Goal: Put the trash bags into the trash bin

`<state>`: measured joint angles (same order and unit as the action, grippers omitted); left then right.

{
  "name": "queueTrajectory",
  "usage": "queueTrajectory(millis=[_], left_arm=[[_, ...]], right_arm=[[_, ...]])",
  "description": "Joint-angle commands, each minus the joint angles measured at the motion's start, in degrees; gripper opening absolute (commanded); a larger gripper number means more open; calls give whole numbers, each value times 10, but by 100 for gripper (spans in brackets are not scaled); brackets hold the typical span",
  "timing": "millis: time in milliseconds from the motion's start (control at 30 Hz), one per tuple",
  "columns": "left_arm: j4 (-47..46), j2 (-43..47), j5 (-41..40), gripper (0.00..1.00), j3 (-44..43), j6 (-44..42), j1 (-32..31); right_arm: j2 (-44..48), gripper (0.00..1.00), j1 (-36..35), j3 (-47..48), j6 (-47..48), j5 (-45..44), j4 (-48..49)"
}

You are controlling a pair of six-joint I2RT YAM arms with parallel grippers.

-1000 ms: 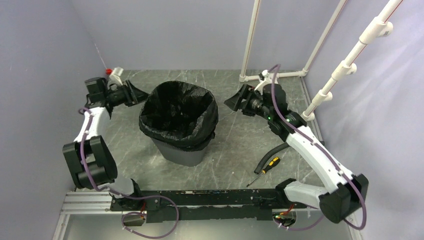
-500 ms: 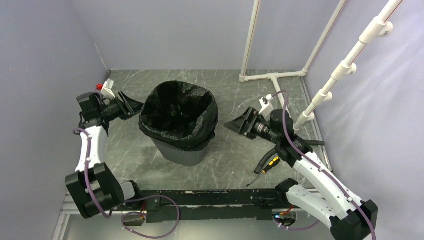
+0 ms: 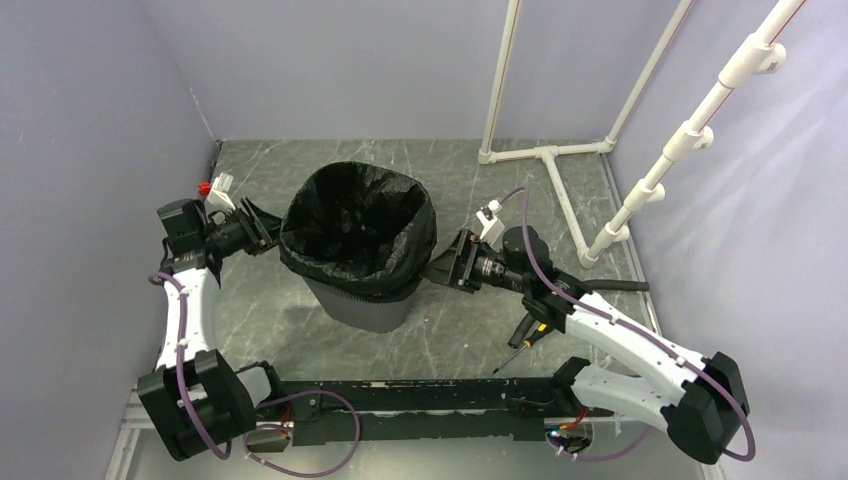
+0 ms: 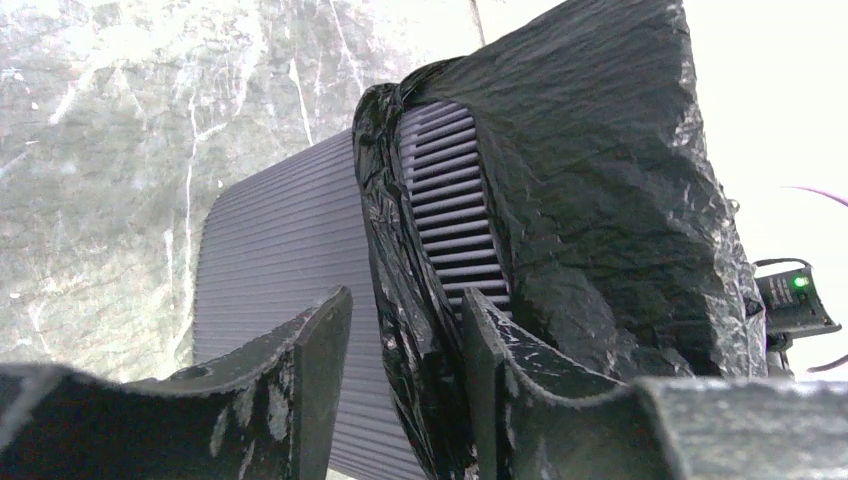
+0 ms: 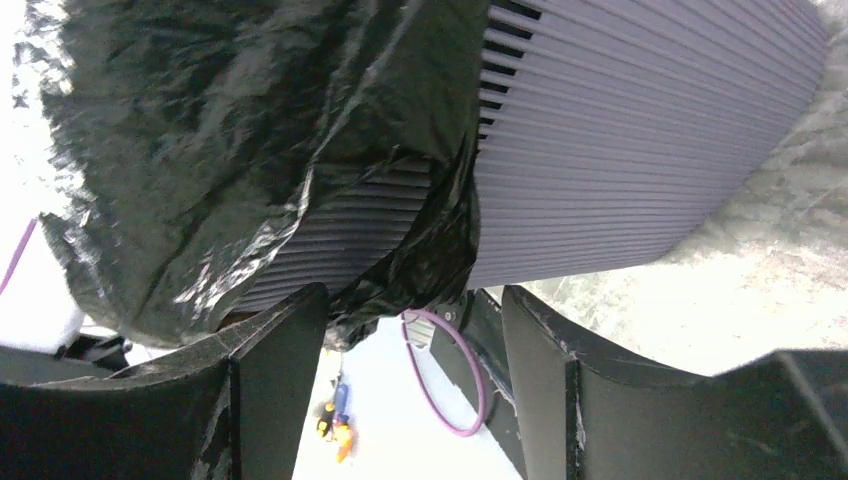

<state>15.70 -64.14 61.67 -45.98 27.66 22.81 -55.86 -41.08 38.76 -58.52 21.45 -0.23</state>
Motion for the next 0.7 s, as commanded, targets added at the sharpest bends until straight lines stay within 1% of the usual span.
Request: queueTrajectory(millis=[0,100,167,233,300,367,433,500,600,667], left_arm=[[-3,16,31,46,11,-12,1],[-13,13,45,32,24,-9,1],[-17,12,53,23,31,-12,1],[-25,11,61,16,40,-10,1],[-40,10,72,12,48,-5,1],[-45,12,77,4,54,-6,0],[-51,18,76,3,60,-9,0],[-65,27,78,3,74,3,-1],[-80,52,62,3,98,21,-17],[-97,73,40,3,116,38,-46]], right_arm=[[-22,62,-1,10,-27,-16,56],[-35,47,-1,4,-35,-4,84],[-41,35,-1,14,-20,-7,72],[-45,25,-1,33,8,-31,19],[-47,18,-1,53,40,-65,-40],[-55,10,0,69,70,-102,-80],[-72,6,5,77,89,-122,-110],[-91,5,15,83,100,-132,-137],[-101,4,34,78,108,-119,-133],[-104,4,48,73,111,-116,-129]])
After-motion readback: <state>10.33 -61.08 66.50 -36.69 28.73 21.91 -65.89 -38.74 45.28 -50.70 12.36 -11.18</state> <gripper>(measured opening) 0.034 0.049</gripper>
